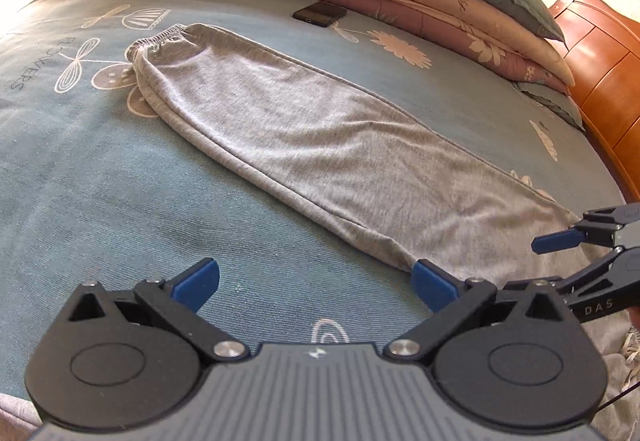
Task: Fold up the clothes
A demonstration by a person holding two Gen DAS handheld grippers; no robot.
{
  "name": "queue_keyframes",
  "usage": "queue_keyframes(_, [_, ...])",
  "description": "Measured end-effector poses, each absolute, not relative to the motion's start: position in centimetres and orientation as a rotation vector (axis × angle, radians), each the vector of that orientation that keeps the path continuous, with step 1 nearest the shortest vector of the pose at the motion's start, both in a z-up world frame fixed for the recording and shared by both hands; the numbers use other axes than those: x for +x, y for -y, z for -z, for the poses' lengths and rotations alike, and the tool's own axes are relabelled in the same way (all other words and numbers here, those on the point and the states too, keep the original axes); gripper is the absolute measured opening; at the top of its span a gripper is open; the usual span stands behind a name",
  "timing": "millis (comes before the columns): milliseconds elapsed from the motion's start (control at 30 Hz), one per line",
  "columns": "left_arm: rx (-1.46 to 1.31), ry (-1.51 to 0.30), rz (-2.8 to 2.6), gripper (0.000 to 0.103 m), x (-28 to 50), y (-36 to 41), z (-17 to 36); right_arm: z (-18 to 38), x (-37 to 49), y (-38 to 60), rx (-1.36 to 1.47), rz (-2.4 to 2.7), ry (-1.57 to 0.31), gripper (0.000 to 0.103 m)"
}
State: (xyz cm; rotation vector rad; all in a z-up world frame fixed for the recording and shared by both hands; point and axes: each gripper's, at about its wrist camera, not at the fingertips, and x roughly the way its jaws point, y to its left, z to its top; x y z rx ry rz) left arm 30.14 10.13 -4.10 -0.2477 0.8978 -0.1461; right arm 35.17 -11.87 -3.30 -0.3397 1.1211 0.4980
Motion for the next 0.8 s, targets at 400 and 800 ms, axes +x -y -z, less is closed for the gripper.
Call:
queue_keyframes(400, [-0.512, -0.971, 0.133, 0.1, 31.5, -7.0, 5.3, 5.7, 29.2, 11.1, -0.419, -0.606, -1.086, 0.067])
queue_keyframes(800, [-0.725, -1.022, 0.128, 0.1, 36.7, -5.6, 8.5, 6.4, 27.7, 14.0, -0.231, -0.573, -1.158, 0.075])
